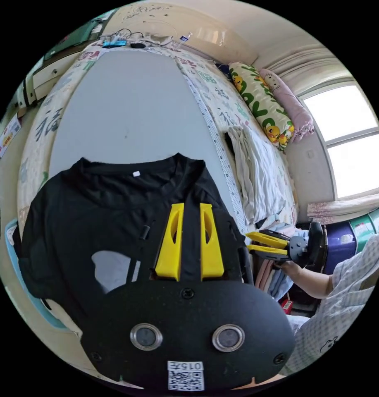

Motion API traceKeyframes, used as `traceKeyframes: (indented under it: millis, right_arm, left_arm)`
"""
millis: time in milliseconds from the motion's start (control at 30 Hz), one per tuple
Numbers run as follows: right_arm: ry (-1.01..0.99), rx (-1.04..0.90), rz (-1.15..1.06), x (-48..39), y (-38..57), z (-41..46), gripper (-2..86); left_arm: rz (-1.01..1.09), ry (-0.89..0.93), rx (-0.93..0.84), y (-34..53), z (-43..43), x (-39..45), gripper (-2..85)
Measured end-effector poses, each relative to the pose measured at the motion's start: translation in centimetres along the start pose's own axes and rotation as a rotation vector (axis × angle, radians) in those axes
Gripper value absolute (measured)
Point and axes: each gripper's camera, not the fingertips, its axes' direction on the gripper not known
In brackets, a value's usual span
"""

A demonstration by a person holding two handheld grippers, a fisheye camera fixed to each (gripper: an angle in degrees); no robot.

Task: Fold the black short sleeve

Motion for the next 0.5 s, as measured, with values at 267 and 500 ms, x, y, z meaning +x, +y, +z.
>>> traceKeyframes:
  millis: [267, 500]
  right_arm:
    - [-0.067, 0.017, 0.106, 3.1, -0.6, 0.6, 3.5]
    - [-0.075, 0.0, 0.146, 4.6, -1.5, 0.8, 5.7]
  left_arm:
    - [0.051, 0.037, -0.077, -6.1, 5.9, 1.3, 0.1]
    - [0.066, 0.033, -0.1, -8.5, 6.4, 1.8, 1.6]
